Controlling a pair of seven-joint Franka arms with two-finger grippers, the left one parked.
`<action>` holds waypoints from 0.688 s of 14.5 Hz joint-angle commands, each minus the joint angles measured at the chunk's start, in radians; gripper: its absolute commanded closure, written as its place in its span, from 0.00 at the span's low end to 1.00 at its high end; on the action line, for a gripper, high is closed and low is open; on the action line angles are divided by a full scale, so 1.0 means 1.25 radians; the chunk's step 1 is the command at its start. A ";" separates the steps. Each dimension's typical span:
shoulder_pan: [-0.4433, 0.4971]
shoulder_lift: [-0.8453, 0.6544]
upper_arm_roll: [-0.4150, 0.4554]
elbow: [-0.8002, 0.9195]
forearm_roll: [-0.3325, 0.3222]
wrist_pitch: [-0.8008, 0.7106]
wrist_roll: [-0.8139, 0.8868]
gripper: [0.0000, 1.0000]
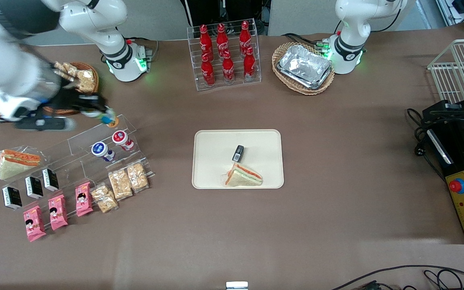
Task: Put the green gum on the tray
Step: 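Carry the bottle over the cream tray and lower it beside the black box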
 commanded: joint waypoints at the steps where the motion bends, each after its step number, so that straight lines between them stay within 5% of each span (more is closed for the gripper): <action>1: 0.111 0.041 -0.005 -0.033 0.008 0.100 0.165 0.62; 10: 0.284 0.089 -0.004 -0.372 0.010 0.619 0.347 0.62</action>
